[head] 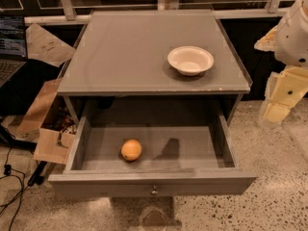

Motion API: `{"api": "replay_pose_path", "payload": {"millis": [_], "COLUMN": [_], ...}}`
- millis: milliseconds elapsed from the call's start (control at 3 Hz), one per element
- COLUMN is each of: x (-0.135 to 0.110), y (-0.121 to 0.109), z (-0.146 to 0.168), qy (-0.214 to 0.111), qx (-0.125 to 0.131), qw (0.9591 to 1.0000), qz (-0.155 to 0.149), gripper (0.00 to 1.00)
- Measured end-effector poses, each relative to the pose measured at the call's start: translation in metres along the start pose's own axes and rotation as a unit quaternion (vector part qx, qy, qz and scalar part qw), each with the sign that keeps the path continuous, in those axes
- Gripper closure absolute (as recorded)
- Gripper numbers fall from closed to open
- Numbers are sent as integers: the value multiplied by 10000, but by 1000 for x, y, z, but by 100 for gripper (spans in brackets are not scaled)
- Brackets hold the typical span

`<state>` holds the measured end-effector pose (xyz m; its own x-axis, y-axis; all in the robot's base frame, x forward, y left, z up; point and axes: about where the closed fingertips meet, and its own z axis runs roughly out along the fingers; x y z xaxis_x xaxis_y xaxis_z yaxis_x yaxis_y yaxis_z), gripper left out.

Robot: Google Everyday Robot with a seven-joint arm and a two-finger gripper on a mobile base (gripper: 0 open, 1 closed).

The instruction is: Pick orange from top drawer and place on counter

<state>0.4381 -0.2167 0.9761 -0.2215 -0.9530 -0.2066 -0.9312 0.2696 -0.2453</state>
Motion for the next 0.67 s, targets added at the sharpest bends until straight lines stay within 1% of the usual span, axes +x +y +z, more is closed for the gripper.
{"api": "replay_pose_path", "payload": {"millis": [333, 667], "x": [0, -8], "y": [0, -1], "z": [0, 5], "qy": [0, -378], "qx": [0, 26], "qw": [10000, 9993], "qz": [0, 21], "gripper": [0, 0]}}
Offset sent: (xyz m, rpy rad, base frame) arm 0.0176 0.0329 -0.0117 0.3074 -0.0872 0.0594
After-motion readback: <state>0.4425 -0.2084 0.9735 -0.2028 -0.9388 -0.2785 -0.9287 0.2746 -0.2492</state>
